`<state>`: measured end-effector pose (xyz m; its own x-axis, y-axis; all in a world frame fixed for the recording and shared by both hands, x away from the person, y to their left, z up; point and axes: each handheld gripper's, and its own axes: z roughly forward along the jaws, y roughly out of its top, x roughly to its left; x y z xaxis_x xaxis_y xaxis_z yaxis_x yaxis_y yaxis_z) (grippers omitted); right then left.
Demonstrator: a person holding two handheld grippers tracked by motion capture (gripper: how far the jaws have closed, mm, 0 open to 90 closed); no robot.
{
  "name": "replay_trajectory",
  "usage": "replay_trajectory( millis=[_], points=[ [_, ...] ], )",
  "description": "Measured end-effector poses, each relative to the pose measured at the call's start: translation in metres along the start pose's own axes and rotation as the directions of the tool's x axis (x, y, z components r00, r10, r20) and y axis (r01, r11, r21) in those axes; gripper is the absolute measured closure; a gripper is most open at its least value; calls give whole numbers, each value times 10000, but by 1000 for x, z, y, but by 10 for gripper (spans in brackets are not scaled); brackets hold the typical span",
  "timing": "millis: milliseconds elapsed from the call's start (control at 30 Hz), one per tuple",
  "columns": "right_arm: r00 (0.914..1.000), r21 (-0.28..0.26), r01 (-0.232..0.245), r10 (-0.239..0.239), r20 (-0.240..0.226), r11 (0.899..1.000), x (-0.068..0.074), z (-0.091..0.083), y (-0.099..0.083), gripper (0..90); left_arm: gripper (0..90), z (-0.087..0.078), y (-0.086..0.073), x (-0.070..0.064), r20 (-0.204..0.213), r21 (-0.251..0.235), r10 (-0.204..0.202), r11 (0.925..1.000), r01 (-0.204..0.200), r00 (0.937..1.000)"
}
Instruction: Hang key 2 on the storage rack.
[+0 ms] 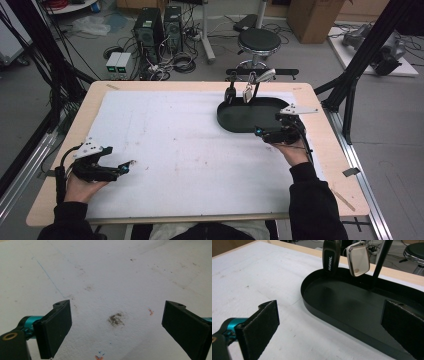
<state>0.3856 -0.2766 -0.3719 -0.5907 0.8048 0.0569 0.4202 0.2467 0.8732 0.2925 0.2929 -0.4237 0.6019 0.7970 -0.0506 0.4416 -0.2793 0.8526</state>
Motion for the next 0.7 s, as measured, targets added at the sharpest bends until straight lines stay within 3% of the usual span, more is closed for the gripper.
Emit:
replay_trajectory(
  millis=[233, 300, 533, 700],
  points=[
    [9997, -30, -9, 10, 242, 10000, 2, -4, -17, 13, 96, 0, 0, -1, 18, 11, -1, 10000, 1, 10000],
    [9998, -100, -171, 171, 62, 9998, 1, -7, -21, 13, 96, -1, 0, -1, 27, 22, 4, 10000, -4, 10000],
    [10000, -184, -23, 24, 68, 9998, 0, -17, -35, 13, 96, -2, -2, 0, 4, -6, -69, 10000, 69, 10000],
    [10000, 49, -40, 39, 50, 10000, -2, -22, -48, 13, 96, -2, -3, 0, -4, -15, -82, 10000, 82, 10000]
  ],
)
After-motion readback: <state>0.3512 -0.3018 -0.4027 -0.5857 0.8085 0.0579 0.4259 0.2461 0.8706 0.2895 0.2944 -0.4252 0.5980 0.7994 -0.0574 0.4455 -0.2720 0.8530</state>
